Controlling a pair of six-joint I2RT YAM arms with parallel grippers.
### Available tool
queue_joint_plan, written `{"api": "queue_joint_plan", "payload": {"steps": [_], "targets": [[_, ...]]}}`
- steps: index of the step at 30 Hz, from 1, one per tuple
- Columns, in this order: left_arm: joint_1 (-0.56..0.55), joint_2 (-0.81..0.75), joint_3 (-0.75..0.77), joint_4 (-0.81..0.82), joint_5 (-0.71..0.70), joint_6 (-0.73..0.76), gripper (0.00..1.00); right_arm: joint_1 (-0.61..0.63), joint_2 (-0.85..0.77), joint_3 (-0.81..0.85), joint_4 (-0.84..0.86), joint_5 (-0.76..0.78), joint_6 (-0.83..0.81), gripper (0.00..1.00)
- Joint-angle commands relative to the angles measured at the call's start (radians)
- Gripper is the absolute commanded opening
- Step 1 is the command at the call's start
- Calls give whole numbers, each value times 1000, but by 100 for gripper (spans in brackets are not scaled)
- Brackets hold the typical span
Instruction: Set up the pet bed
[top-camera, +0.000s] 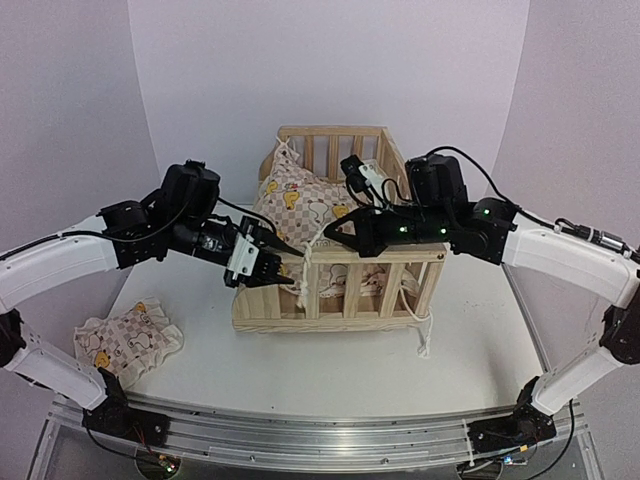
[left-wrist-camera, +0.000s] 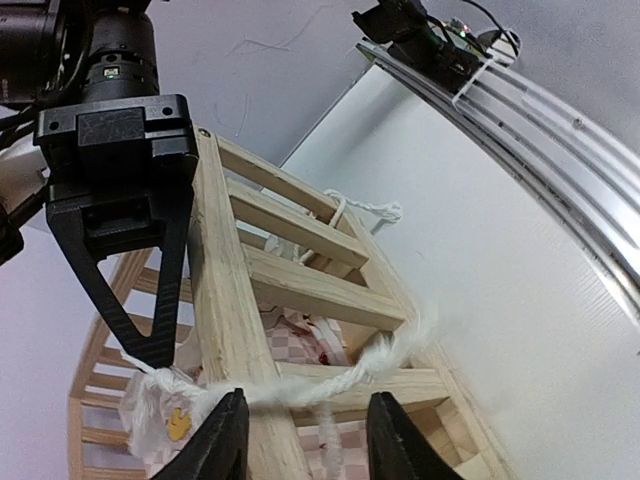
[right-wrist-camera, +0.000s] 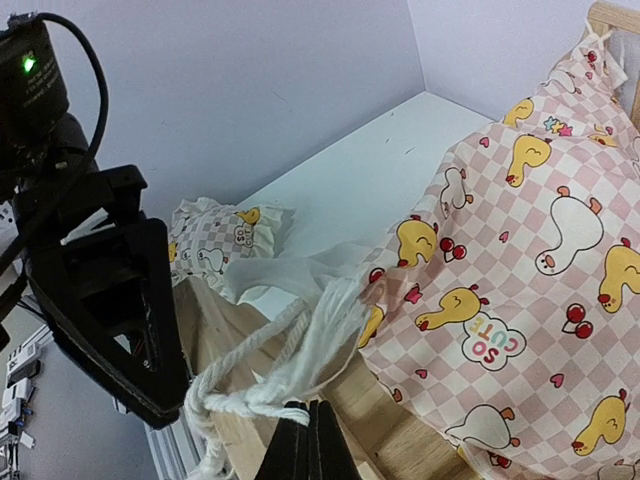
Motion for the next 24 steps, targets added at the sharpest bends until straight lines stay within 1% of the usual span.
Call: {"api": "queue_joint_plan", "payload": {"steps": [1, 3, 5, 7, 9, 11, 12, 13, 15, 17, 20, 22, 24], "targets": [[0, -81, 2, -79, 9, -96, 50, -7, 20, 58, 35, 6, 4, 0], [-2, -117, -18, -98, 39, -153, 55, -6, 25, 63, 36, -4, 3, 0], [-6, -157, -59, -90, 44, -185, 57, -7, 32, 63, 36, -8, 4, 0], [-11, -197, -91, -41, 22, -305, 57, -7, 39, 64, 36, -14, 8, 0], [-14, -222, -98, 4, 17, -507, 52, -7, 44, 73, 38, -22, 11, 0], [-20, -248, -130, 17, 58, -707, 48, -6, 45, 79, 38, -25, 12, 0], [-30, -262, -158, 44, 71, -832, 46, -6, 43, 81, 38, -25, 12, 0], [-47, -281, -209, 96, 55, -962, 45, -6, 41, 81, 38, -24, 11, 0], [-87, -322, -318, 206, -43, -1161, 44, -6, 34, 79, 38, -23, 12, 0], [-130, -367, -425, 313, -195, -1297, 44, -6, 30, 75, 38, -25, 14, 0], [-179, -388, -530, 457, -347, -1388, 47, -7, 24, 73, 38, -35, 23, 0], [-199, -367, -575, 543, -421, -1437, 50, -6, 21, 69, 38, -39, 25, 0], [-206, -338, -604, 630, -462, -1474, 54, -4, 18, 69, 37, -41, 25, 0]]}}
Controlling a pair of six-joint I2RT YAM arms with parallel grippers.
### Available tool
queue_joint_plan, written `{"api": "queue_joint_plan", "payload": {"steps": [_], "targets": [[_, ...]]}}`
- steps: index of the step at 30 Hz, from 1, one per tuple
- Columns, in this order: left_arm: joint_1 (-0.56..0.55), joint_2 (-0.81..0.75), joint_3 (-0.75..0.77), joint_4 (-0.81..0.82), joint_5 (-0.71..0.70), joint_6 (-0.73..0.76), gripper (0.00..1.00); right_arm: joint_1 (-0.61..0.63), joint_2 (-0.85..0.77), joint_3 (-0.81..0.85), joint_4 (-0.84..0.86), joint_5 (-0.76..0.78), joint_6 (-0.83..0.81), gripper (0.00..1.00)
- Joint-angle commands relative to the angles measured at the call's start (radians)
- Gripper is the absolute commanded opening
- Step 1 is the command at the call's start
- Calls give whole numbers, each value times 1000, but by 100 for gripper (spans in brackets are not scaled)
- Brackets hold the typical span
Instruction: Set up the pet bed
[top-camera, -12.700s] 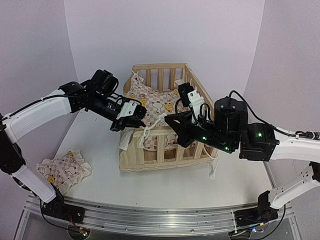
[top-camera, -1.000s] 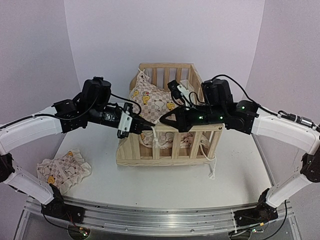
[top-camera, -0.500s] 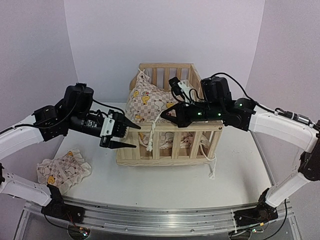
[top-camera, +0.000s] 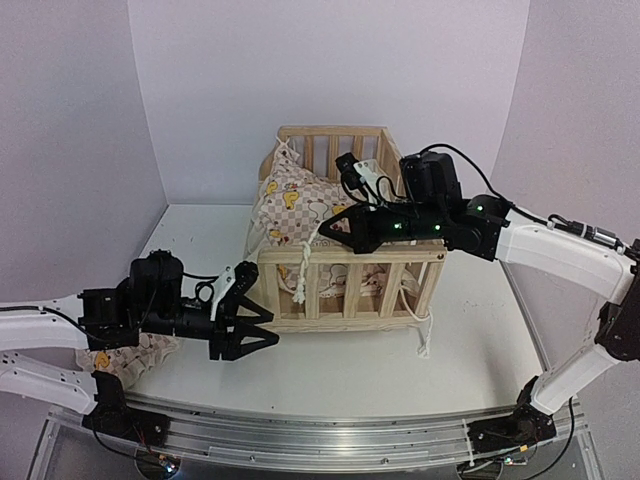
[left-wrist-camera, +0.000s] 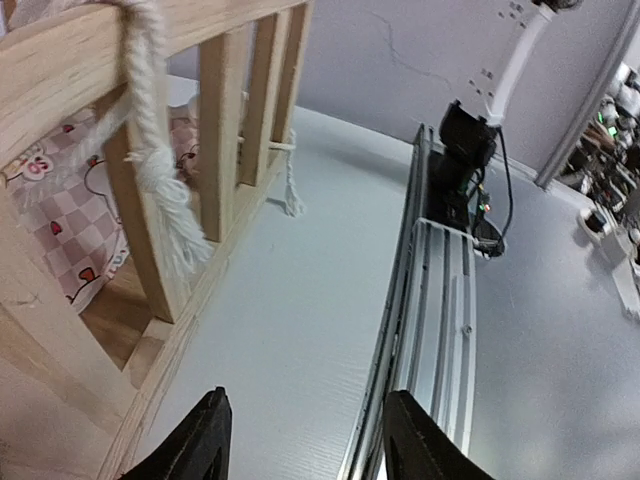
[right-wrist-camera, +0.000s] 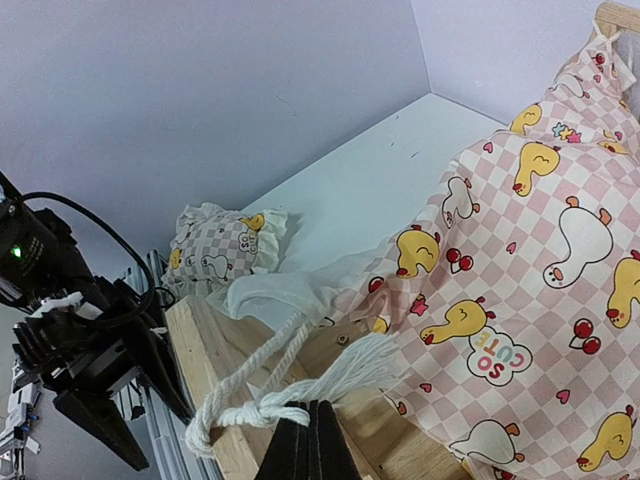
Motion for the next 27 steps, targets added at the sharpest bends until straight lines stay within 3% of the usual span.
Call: {"api": "queue_joint_plan", "payload": {"steps": [1, 6, 15, 27], "targets": [[-19, 37, -57, 340, -210, -229, 55, 1, -25, 33, 28, -24, 11, 0], [-19, 102, -108, 489, -264, -323, 61, 11, -59, 12, 30, -16, 0, 0], [-19, 225, -108, 661, -298, -373, 59, 23, -67, 5, 36, -26, -15, 0], [-2, 310, -88, 708, -327, -395, 55, 26, -34, 16, 56, -69, -17, 0]]}}
